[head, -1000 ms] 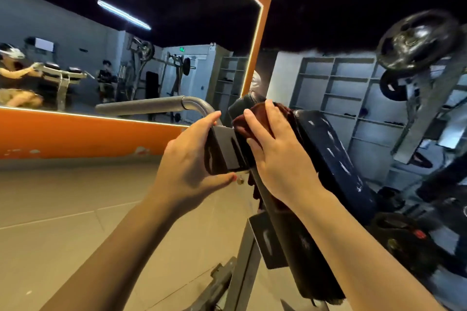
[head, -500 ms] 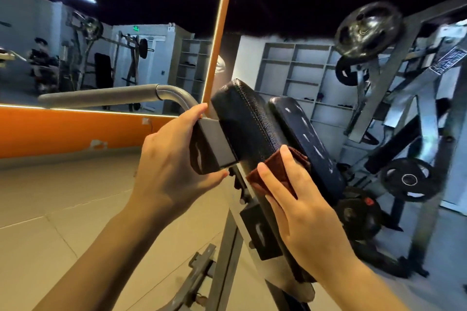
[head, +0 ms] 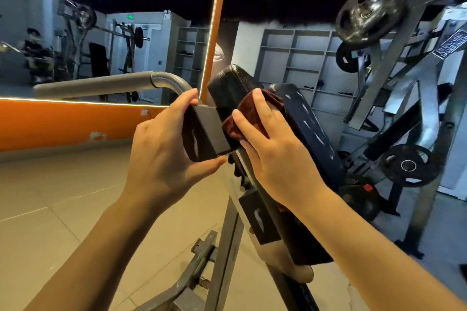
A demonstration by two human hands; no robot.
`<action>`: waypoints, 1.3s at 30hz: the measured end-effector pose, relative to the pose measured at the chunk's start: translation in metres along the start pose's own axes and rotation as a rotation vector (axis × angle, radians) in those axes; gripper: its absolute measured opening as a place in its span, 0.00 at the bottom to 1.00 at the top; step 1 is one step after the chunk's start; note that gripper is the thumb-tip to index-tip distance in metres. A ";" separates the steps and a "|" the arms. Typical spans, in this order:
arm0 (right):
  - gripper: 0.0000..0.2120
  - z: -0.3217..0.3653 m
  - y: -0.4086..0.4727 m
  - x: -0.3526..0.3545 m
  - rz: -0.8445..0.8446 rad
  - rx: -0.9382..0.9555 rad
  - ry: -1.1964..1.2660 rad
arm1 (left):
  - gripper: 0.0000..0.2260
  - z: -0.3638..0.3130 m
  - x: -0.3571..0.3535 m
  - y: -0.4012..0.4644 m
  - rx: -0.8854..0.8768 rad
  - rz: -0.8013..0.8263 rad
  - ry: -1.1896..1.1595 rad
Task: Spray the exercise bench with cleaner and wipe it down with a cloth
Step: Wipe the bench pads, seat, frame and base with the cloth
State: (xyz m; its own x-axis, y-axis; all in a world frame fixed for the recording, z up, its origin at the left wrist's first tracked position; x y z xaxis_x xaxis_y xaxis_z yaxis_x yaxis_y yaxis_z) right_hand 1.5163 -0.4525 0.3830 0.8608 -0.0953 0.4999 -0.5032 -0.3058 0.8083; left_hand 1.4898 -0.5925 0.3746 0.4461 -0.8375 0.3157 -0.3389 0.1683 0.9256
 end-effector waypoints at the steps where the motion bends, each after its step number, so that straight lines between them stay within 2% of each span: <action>1: 0.22 -0.002 -0.022 0.002 0.022 -0.008 0.002 | 0.46 0.000 0.001 -0.001 -0.004 -0.001 0.000; 5: 0.22 -0.012 -0.098 0.013 0.060 -0.011 0.012 | 0.46 -0.004 0.003 -0.001 0.003 -0.007 -0.004; 8: 0.21 -0.014 -0.109 0.017 0.045 0.009 0.038 | 0.45 -0.005 0.003 -0.002 0.005 -0.005 -0.009; 15: 0.18 0.000 -0.014 0.014 -0.082 0.027 0.063 | 0.42 -0.011 0.002 -0.002 0.000 -0.026 0.007; 20: 0.25 0.009 0.052 0.010 -0.162 0.020 0.064 | 0.41 -0.011 0.004 -0.002 0.002 -0.034 0.023; 24: 0.19 -0.002 0.000 0.012 -0.124 0.017 0.109 | 0.43 -0.006 0.002 -0.002 0.012 -0.039 -0.003; 29: 0.19 -0.015 -0.093 0.016 0.011 0.066 0.113 | 0.43 -0.002 0.001 -0.002 0.028 -0.028 -0.011; 32: 0.23 -0.018 -0.134 0.020 0.095 0.107 0.055 | 0.44 -0.005 0.002 -0.002 0.026 -0.011 -0.026; 35: 0.20 -0.018 -0.145 0.019 0.135 0.156 0.028 | 0.42 -0.007 0.003 -0.002 0.029 -0.011 -0.018; 39: 0.17 -0.006 -0.105 0.021 0.062 0.229 0.055 | 0.43 -0.008 0.000 -0.003 0.027 -0.009 0.008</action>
State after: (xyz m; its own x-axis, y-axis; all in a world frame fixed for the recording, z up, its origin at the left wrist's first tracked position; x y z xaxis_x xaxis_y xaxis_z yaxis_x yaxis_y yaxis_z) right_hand 1.5872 -0.4162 0.3107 0.8201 -0.0711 0.5677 -0.5195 -0.5082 0.6869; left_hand 1.4971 -0.5887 0.3731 0.4559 -0.8346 0.3093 -0.3573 0.1467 0.9224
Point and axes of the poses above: each hand's wrist, its own y-axis towards the middle knuckle, its own x-axis out of the back of the hand, z = x × y, the point moved 10 cm from there along y, towards the middle knuckle, and after that the axes turned 2 degrees about -x, right-handed, at the moved point
